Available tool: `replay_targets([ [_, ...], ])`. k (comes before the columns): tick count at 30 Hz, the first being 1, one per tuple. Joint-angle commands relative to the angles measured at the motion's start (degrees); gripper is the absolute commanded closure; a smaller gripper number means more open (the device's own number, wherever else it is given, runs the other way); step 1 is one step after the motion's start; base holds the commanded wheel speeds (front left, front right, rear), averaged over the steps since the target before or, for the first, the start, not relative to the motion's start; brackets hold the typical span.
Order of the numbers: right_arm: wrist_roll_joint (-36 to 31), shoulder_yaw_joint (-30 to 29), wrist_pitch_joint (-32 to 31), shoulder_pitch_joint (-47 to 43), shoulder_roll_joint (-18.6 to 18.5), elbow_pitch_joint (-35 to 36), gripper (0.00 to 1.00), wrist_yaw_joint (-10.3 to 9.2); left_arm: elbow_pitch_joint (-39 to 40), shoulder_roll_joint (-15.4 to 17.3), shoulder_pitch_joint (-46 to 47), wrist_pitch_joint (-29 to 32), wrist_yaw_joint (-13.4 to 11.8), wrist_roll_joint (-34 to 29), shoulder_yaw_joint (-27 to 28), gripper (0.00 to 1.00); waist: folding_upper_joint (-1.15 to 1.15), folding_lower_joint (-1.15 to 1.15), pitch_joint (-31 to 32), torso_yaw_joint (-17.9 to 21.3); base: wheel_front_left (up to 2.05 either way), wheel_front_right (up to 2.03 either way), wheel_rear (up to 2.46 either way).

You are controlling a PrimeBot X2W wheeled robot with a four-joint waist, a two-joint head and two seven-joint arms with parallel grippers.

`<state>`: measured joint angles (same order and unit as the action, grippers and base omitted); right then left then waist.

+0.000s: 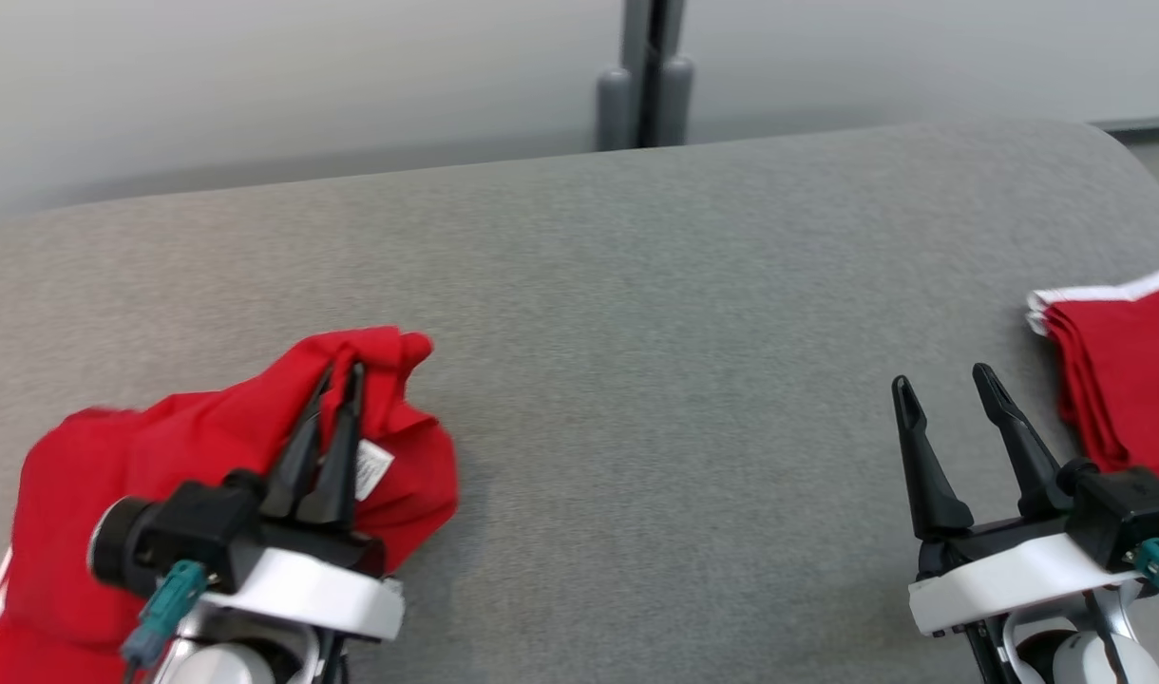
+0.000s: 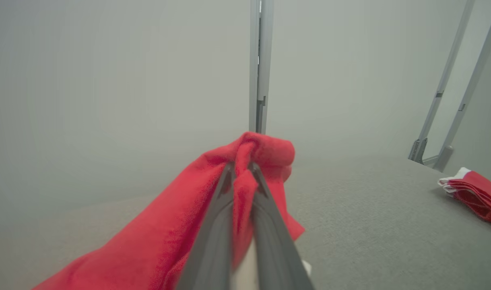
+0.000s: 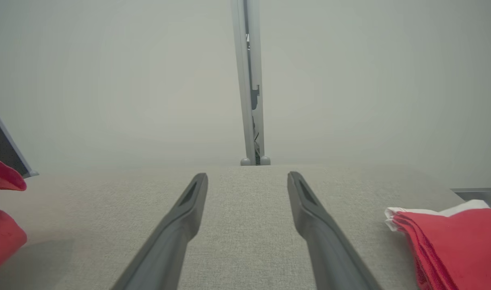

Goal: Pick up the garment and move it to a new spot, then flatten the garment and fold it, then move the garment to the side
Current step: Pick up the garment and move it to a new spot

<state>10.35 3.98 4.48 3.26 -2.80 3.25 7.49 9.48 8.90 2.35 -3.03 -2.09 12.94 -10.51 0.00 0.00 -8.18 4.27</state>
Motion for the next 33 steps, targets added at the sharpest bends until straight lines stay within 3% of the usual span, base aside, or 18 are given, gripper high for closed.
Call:
replay_targets([
  [1,0.40,-0.14,0.33,0.60,-0.26,0.06,0.00,0.00,-0.01,-0.07,1.62,0.19,0.65,-0.35,-0.58,1.00,0.00,0.00,-2.12,3.78,0.00,0.00,0.00],
  [15,4.14,0.69,4.02,3.28,-0.20,-2.51,0.00,0.01,-6.03,-2.08,14.62,1.97,5.74,-2.04,-9.27,1.00,0.00,0.00,-10.29,17.83,0.00,0.00,0.00],
  [25,6.24,1.57,7.06,5.79,-0.24,-5.96,0.00,0.01,-18.26,-3.55,20.12,1.71,7.54,-0.03,-12.38,1.00,0.00,0.00,-14.62,19.70,0.00,0.00,0.00],
  [26,6.24,1.50,7.25,5.98,-0.23,-6.36,0.00,0.01,-19.07,-3.58,20.50,1.45,7.55,-0.13,-12.57,0.68,0.00,0.00,-14.63,19.51,0.00,0.00,0.00],
  [27,6.17,1.36,7.38,6.08,-0.22,-6.71,0.00,0.01,-19.89,-3.76,20.83,1.34,7.56,0.06,-12.87,0.00,0.00,0.00,-14.54,19.18,0.00,0.00,0.00],
  [33,5.31,0.55,7.75,6.78,-0.25,-7.52,0.00,0.01,-21.00,-4.46,21.61,-0.46,7.82,0.73,-14.48,0.00,0.00,0.00,-13.22,16.56,0.00,0.00,0.00],
])
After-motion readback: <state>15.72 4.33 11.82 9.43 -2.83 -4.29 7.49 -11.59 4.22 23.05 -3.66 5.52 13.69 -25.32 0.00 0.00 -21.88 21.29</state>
